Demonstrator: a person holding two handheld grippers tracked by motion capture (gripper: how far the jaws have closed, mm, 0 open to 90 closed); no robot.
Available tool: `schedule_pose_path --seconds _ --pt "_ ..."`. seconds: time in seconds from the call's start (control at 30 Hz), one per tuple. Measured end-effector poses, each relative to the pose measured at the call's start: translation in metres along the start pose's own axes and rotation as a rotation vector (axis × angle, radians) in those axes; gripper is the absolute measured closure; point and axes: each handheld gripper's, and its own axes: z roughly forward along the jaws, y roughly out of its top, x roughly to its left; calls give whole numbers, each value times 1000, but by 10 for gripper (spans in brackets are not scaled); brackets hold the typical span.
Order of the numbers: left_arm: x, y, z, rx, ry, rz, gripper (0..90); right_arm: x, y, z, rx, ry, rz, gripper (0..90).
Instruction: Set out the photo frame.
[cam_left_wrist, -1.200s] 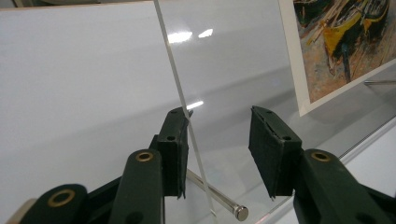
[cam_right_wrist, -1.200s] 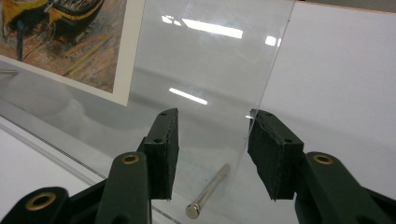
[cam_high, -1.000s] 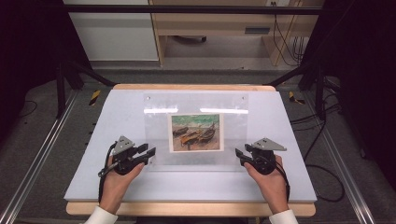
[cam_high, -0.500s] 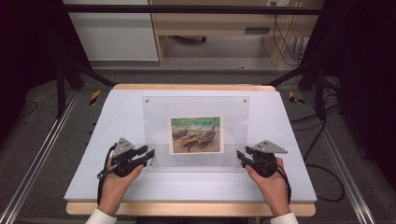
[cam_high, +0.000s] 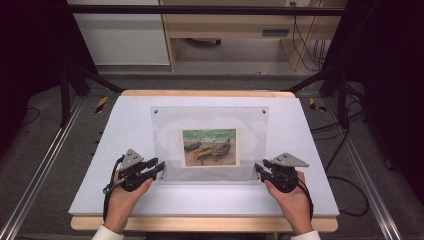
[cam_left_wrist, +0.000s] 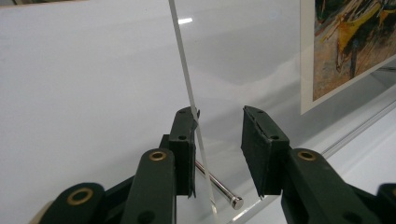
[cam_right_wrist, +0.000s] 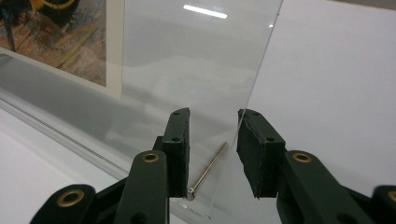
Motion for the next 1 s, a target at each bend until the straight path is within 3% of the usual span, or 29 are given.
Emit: schedule_pose_path --seconds 1.0 --pt "-6 -4 -6 14 -2 24 646 4 -8 -7 21 7 -16 668"
